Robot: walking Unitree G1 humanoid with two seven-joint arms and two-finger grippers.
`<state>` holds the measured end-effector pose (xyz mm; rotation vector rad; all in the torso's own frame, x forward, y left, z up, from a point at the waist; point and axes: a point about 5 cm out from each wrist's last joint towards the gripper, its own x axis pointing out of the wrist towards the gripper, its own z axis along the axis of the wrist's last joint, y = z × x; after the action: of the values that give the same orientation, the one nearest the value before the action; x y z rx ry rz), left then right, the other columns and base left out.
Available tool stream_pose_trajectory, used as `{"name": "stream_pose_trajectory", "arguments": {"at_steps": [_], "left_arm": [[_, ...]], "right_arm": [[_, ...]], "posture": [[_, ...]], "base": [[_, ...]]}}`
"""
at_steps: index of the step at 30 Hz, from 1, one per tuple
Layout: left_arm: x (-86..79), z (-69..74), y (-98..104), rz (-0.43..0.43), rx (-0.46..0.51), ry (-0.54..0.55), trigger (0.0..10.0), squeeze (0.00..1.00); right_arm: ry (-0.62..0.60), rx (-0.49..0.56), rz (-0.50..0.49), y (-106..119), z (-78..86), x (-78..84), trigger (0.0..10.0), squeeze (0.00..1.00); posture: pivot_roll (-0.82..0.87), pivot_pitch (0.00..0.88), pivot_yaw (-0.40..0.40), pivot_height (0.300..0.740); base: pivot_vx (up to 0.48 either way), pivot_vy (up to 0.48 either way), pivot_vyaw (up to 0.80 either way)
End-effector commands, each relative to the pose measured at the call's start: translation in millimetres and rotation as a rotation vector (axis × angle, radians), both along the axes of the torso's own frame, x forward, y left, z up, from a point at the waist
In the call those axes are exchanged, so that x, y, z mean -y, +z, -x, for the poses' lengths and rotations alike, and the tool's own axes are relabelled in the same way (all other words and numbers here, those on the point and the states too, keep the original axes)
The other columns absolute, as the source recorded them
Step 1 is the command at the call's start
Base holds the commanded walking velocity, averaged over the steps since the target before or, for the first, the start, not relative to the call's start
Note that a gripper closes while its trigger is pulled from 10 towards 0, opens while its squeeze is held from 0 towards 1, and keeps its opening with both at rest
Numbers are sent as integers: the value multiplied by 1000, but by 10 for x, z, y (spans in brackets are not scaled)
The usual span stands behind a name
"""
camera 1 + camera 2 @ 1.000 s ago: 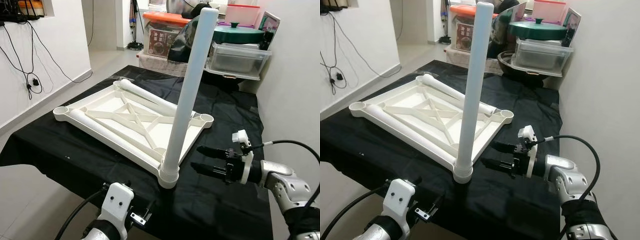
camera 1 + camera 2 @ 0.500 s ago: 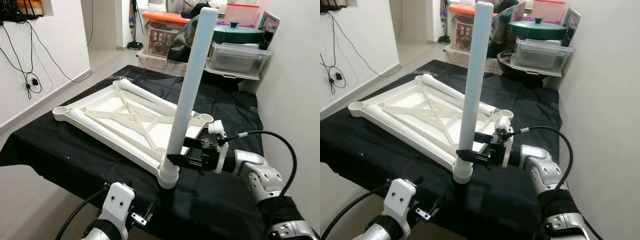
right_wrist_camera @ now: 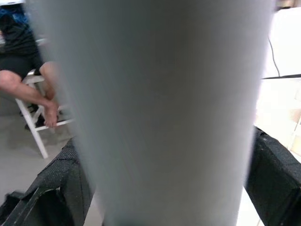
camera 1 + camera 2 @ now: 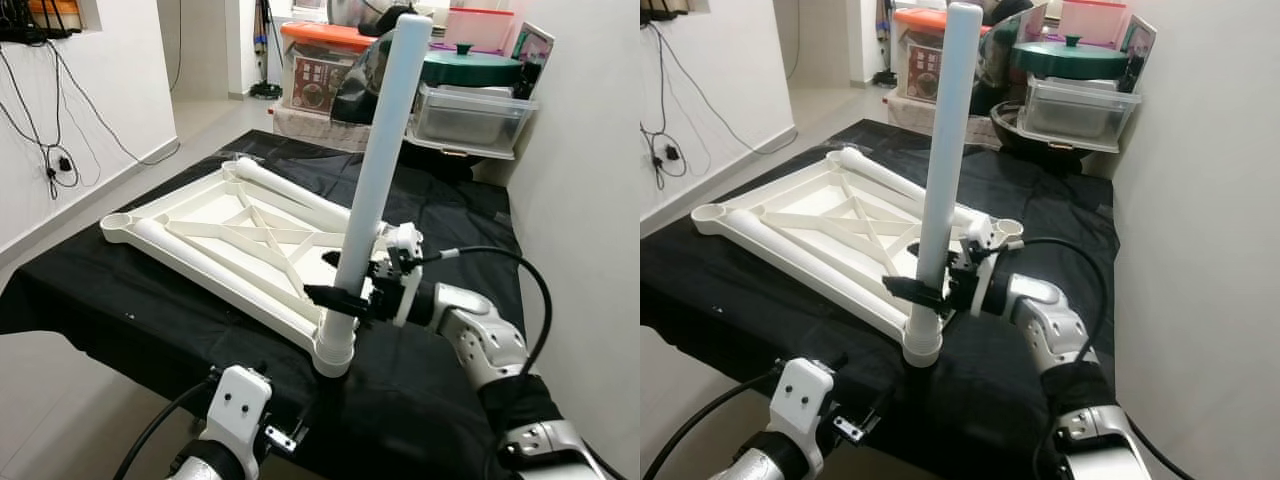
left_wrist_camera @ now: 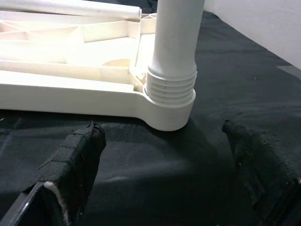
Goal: Building children table
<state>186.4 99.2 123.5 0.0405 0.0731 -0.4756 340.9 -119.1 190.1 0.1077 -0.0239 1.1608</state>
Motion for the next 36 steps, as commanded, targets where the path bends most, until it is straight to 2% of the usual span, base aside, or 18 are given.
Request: {"name": "stream_pose_trajectory", "arguments": {"at_steps": [1, 24, 26, 27, 28, 29, 36], "left_arm": [[1, 12, -35, -14, -7, 3, 10000, 0], [-15, -2, -34, -21, -9, -2, 10000, 0], [-23, -3, -35, -22, -10, -2, 10000, 0], [-25, -3, -33, -22, -10, -2, 10000, 0], [-25, -3, -33, -22, -10, -2, 10000, 0], [-25, -3, -32, -22, -10, -1, 10000, 0], [-30, 0, -33, -23, -11, -1, 10000, 0]], "right_arm": [[-21, 2, -1, -4, -30, -5, 10000, 0], [22, 1, -23, -65, 29, -13, 10000, 0], [22, -1, -24, -71, 25, -18, 9765, 0], [24, -2, -27, -67, 25, -17, 1373, 0], [24, -2, -27, -67, 25, -17, 1373, 0], [25, -3, -29, -64, 25, -16, 0, 0], [22, 4, -13, -92, 30, -21, 0, 0]], "posture": [[229, 0, -112, 740], [234, 0, -106, 740], [234, 2, -103, 740], [236, 1, -104, 740], [236, 1, -104, 740], [236, 1, -104, 740], [237, 4, -103, 740]], "base": [[0, 0, 0], [0, 0, 0], [0, 0, 0], [0, 0, 0], [0, 0, 0], [0, 0, 0], [0, 0, 0]]}}
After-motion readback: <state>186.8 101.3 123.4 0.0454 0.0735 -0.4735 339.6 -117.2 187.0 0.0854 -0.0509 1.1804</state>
